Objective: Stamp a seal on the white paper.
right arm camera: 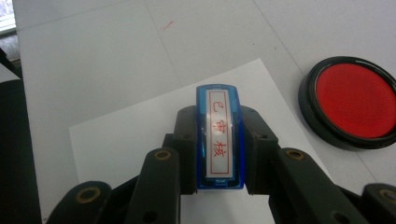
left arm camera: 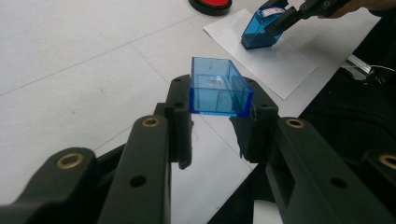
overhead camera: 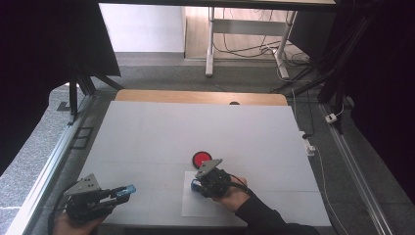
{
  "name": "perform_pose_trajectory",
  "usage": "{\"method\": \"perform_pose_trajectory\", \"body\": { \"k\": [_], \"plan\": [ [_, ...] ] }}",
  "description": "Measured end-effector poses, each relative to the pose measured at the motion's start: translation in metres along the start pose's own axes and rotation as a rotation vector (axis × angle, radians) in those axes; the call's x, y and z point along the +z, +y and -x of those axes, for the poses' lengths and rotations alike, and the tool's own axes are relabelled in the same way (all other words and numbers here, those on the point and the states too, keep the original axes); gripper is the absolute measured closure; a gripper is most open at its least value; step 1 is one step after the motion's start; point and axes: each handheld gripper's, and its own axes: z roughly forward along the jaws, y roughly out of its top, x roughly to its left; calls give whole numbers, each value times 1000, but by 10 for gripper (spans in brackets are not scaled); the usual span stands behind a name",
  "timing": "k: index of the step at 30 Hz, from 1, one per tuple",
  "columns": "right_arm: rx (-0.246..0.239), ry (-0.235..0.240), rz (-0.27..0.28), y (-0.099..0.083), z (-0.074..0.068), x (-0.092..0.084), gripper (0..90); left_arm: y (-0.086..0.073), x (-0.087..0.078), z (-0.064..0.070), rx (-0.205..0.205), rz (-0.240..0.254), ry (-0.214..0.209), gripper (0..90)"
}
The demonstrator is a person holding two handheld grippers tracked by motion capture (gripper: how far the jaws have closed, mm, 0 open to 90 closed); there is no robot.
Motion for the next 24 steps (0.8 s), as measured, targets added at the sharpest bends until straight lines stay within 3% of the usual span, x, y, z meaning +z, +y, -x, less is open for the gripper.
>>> {"method": "perform_pose_trajectory", "body": {
  "k": [11,24],
  "plan": [
    [86,78,22,-4,14,1,715,0,0,0,-1,0,-1,684],
    [19,15,1,0,3,1,716,0,0,0,2,-1,-2,684]
  ]
}}
